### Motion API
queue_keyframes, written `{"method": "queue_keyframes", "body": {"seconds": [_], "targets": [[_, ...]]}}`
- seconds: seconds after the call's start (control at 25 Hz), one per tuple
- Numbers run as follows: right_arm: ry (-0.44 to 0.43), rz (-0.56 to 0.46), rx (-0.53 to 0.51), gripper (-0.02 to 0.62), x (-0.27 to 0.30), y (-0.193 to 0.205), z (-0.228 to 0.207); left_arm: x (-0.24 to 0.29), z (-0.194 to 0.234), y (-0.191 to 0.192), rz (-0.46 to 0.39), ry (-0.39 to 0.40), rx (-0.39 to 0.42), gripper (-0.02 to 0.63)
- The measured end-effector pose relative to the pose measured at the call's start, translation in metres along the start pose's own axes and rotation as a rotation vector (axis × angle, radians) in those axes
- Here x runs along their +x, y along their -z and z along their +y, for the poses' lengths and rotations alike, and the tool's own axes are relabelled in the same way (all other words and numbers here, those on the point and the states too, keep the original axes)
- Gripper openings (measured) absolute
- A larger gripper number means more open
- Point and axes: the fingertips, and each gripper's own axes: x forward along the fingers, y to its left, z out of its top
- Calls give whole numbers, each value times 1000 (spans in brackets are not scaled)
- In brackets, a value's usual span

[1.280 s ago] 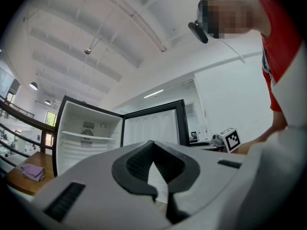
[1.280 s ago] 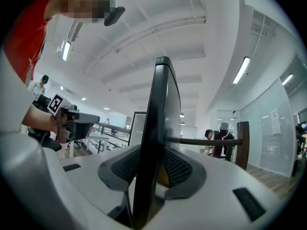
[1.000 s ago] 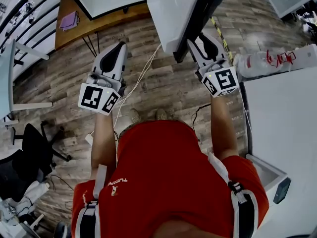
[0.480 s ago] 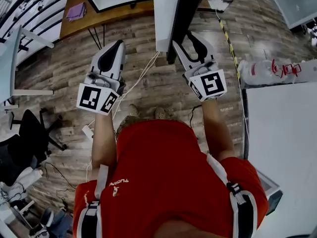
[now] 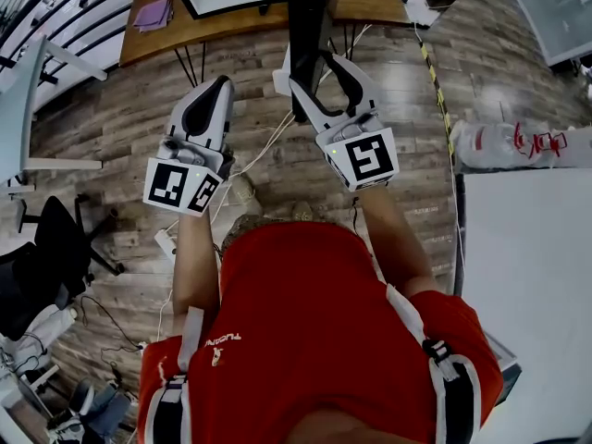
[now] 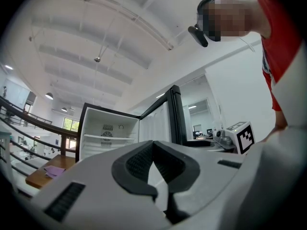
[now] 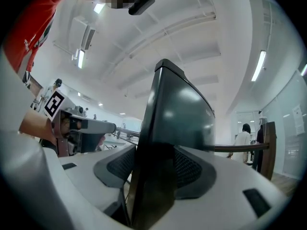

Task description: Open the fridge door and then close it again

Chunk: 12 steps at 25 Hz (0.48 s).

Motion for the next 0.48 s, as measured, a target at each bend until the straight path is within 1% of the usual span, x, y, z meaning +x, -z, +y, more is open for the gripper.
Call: {"method": "queue_keyframes", "body": {"seconds": [0.16, 0.2, 0.32, 0.48], "targets": [[6, -11, -2, 262, 29, -2, 15, 0, 28, -4, -13, 2, -6, 9], [5, -5, 0, 268, 36, -2, 18, 1, 36, -4, -15, 4, -7, 9], [4, 52, 18, 279, 56, 5, 31, 4, 62, -5, -16, 9, -11, 9], [-3, 58, 27, 279, 86, 7, 45, 6, 100, -5, -21, 14, -17, 9]]}}
